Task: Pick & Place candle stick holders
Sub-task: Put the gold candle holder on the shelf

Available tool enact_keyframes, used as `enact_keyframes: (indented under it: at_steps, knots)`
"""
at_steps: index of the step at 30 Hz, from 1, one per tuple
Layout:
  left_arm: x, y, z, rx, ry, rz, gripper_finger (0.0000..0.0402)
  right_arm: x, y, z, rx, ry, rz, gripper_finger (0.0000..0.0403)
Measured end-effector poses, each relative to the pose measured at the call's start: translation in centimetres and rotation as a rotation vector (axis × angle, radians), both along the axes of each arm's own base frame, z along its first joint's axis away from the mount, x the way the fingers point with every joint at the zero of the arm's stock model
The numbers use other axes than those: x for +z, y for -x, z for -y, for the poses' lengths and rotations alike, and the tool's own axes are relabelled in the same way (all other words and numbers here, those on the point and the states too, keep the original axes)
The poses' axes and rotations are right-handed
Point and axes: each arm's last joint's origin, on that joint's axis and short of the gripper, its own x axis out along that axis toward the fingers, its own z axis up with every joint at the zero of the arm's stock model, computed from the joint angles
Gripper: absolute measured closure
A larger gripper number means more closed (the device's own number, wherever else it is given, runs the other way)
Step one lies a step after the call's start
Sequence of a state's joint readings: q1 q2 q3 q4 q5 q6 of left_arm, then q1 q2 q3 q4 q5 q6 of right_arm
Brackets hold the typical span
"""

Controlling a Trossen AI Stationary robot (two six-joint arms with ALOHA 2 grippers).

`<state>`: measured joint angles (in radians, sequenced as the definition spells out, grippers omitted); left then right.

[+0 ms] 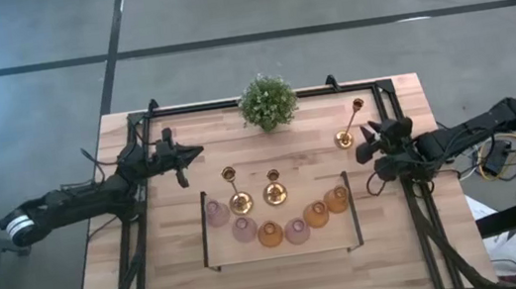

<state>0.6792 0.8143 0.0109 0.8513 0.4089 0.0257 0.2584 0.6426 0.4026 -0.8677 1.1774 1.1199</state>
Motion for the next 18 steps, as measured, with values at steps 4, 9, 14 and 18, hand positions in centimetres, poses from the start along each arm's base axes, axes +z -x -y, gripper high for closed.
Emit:
enact_keyframes:
  at_steps: [4,9,14,18]
  knots:
    - [0.0,0.0,0.0,-0.001,0.000,0.000,0.0389,0.2,-0.3,0.3,-0.006,0.013,-0.013,0.0268]
    - [0.0,0.0,0.0,0.000,-0.001,0.001,0.0389,0.2,-0.6,0.6,-0.019,0.004,-0.027,0.0273]
    - [0.0,0.0,0.0,0.000,0.000,0.001,0.0389,0.5,-1.1,0.8,-0.007,-0.005,-0.019,0.0277]
    - [0.0,0.0,0.0,0.000,-0.001,0.001,0.0389,0.8,-1.5,1.2,0.003,-0.008,-0.033,0.0273]
